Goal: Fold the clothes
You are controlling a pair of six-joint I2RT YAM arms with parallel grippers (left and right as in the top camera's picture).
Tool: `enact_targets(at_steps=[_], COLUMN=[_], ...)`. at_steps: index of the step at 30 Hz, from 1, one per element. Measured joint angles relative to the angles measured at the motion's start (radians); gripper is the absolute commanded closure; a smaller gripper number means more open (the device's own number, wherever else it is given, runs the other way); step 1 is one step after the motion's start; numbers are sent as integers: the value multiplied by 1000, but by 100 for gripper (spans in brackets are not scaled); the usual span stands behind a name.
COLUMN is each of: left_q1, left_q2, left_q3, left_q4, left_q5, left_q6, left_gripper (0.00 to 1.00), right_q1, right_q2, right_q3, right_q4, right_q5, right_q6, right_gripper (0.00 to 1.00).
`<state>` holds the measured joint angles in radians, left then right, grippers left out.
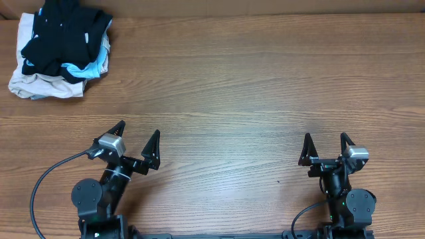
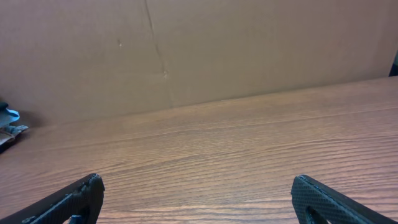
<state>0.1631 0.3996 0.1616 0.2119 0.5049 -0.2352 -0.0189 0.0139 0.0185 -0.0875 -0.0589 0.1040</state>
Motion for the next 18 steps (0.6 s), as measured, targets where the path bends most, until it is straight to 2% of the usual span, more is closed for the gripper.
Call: enact_targets(at_steps=[4, 8, 18], left_q1=[38, 55, -40], left_q2=[-19, -54, -183], left_q3=[-2, -17, -123], left_q4=[-80, -86, -87], left_q5=[-20, -49, -215], left_q6=[-3, -5, -10], left_gripper=[0, 0, 0], right_q1=[0, 0, 0], right_q2=[0, 0, 0], right_q3=[0, 0, 0], right_q4=[0, 0, 0], right_q5=[1, 0, 0], right_q6=[0, 0, 0], right_gripper=[0, 0, 0])
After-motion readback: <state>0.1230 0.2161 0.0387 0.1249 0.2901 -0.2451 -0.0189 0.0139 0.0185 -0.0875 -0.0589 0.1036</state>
